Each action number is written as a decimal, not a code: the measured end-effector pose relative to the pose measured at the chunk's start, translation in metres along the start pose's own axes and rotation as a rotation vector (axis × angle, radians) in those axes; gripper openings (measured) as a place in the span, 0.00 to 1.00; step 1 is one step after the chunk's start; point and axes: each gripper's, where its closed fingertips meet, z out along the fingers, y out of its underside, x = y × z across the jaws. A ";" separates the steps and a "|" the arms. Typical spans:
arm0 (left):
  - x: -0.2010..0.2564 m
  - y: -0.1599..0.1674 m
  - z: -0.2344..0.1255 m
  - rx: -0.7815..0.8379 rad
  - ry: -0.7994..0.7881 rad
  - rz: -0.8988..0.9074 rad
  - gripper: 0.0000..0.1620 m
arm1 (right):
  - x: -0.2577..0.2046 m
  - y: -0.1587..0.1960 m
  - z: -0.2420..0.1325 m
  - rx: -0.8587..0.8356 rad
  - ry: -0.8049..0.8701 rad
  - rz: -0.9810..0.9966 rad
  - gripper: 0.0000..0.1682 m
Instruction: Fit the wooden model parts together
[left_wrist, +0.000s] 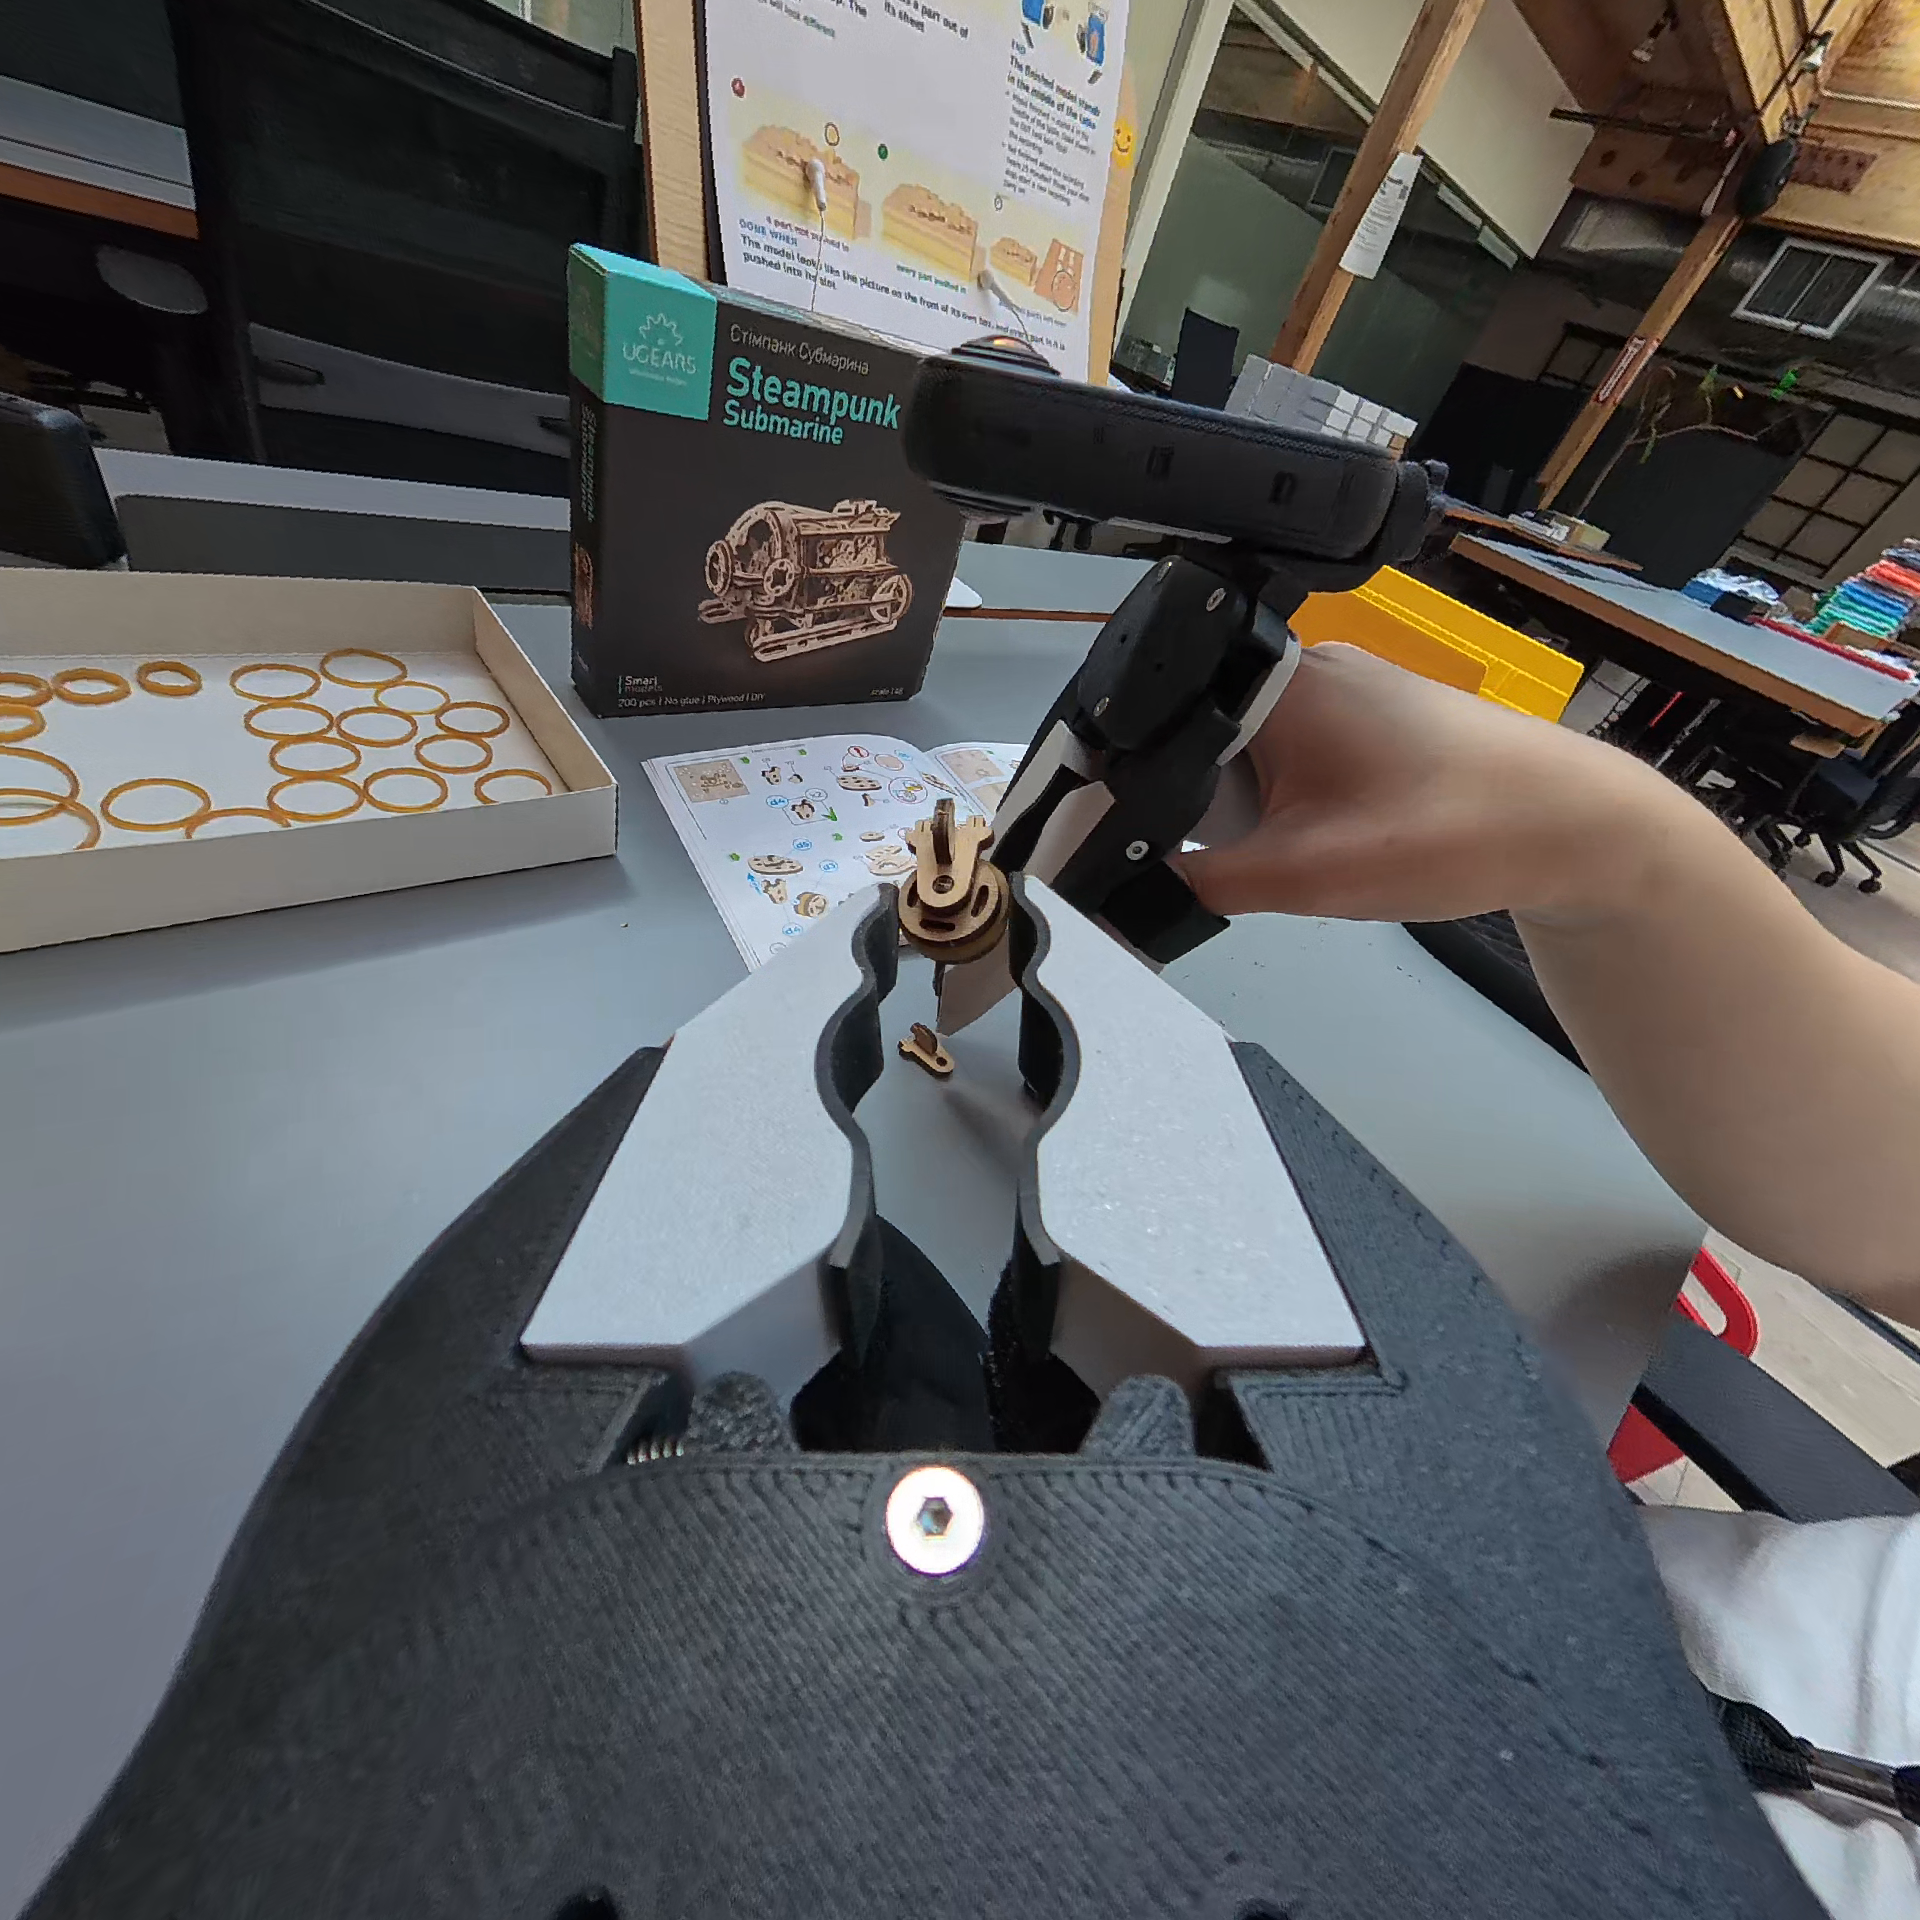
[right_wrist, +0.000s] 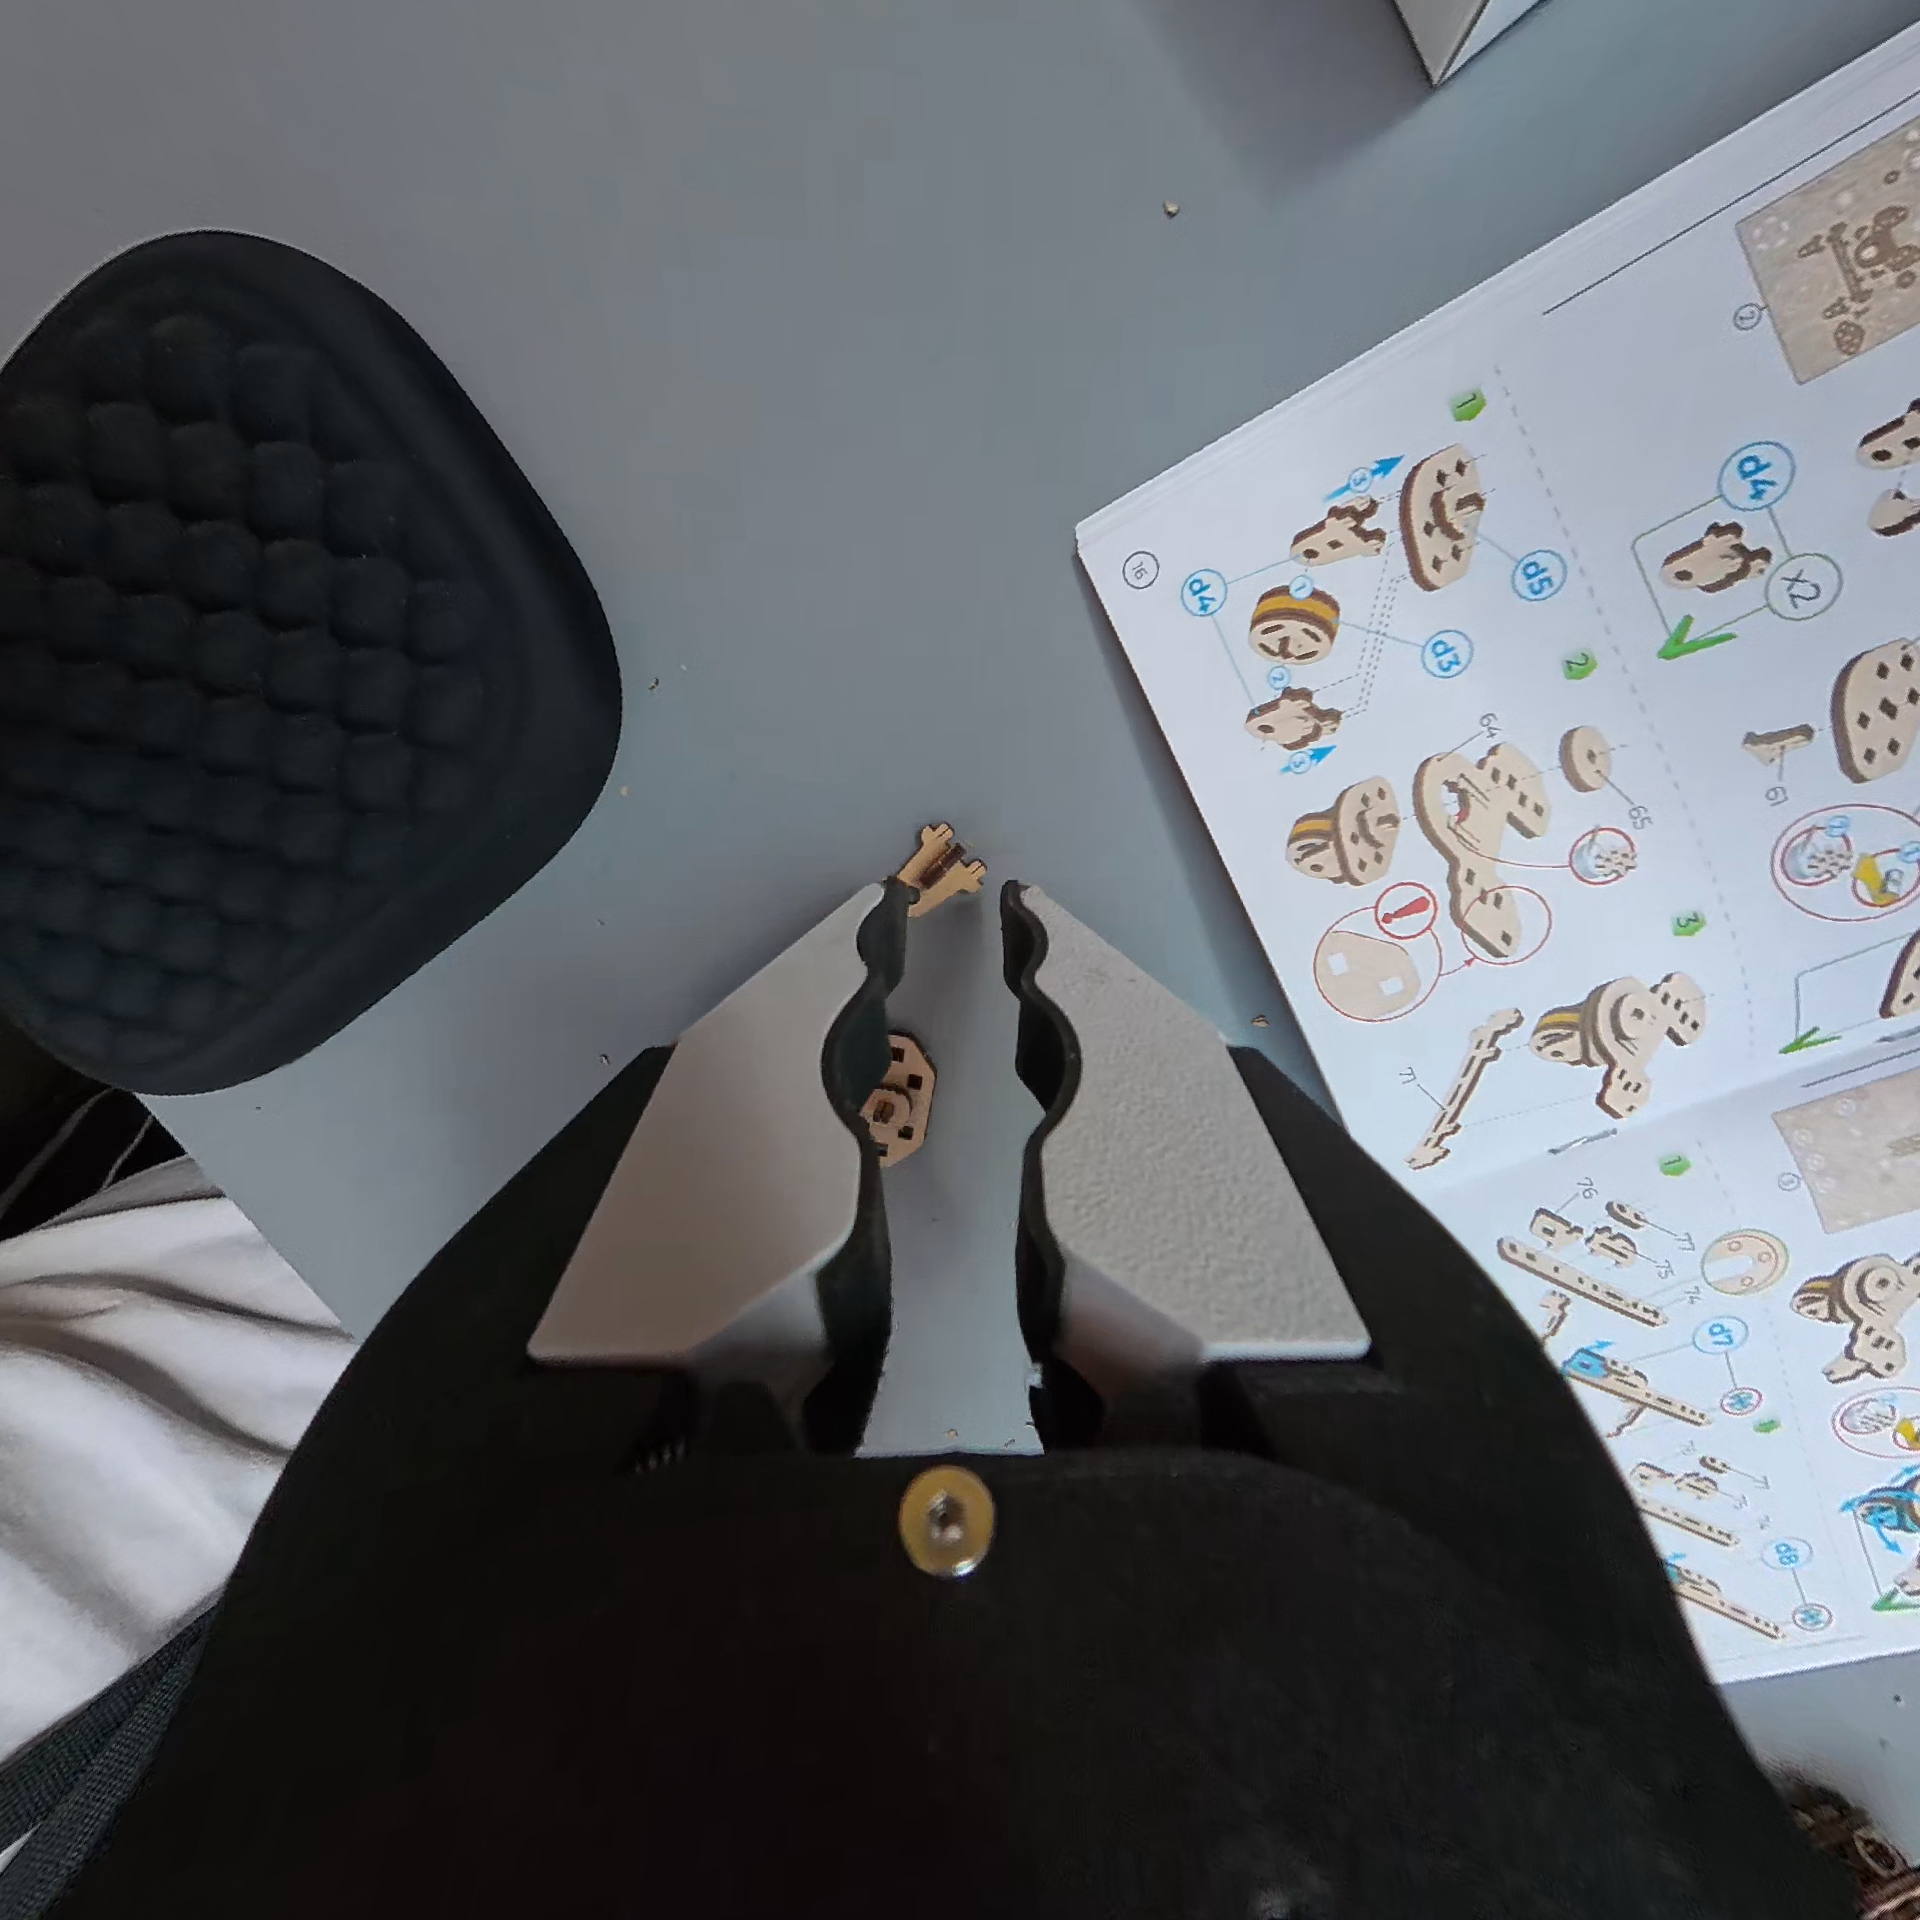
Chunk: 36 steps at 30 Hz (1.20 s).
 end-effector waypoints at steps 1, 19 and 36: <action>0.001 0.000 -0.002 0.000 0.000 0.006 0.12 | 0.000 -0.002 -0.001 0.002 0.012 0.002 0.11; 0.016 0.005 -0.015 0.014 0.046 0.004 0.12 | -0.001 0.005 0.011 -0.068 0.046 -0.019 0.01; 0.045 -0.036 -0.019 0.338 0.505 -0.539 0.11 | -0.074 -0.022 -0.159 1.043 -0.995 0.066 0.01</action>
